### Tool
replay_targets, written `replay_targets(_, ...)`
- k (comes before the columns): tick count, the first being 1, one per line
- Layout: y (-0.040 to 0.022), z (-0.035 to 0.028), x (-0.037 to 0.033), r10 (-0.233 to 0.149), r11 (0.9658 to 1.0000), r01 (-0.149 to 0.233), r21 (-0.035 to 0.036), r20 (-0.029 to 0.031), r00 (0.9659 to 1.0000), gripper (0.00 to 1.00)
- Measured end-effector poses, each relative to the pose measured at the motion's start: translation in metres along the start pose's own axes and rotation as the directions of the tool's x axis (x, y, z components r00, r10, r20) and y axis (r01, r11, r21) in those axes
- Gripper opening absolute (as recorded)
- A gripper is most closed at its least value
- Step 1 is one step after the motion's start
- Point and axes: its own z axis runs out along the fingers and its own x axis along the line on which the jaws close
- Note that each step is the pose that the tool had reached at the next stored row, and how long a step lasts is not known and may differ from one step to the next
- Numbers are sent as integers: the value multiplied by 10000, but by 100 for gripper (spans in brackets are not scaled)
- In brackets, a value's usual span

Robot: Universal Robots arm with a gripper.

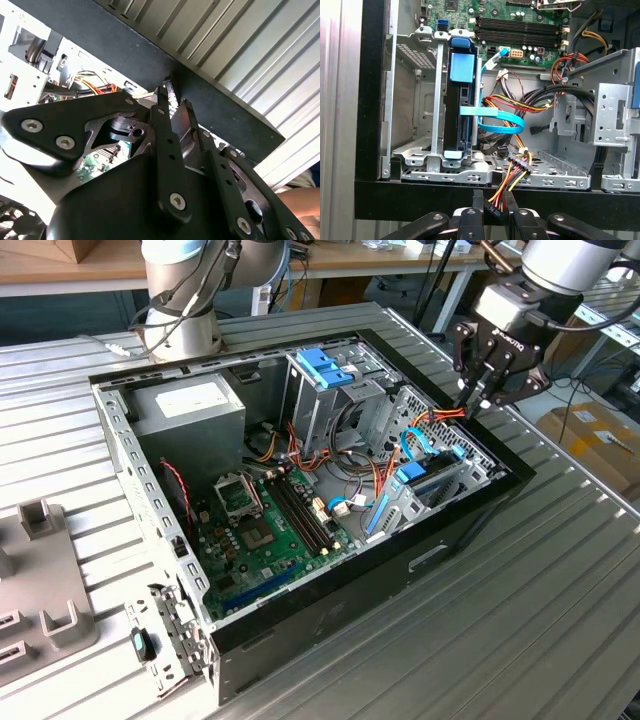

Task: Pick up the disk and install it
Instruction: 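Insert the second disk wire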

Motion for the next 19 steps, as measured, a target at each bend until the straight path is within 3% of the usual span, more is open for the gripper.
replay_targets(4,-6,0,0,-501,9987,501,-26,-58,9987,29)
replay_targets(8,-37,0,3,-835,9965,835,-38,-53,9965,29)
replay_targets(10,-43,3,5,-1178,9930,1178,-49,-40,9930,29)
replay_targets(13,-49,9,6,-1788,9839,1788,-68,-21,9839,29)
replay_targets(15,-50,14,5,-2241,9745,2241,-87,-21,9746,29)
replay_targets(18,-50,17,6,-2747,9615,2746,-125,-69,9615,29)
replay_targets(19,-50,18,6,-2962,9551,2961,-144,-93,9551,29)
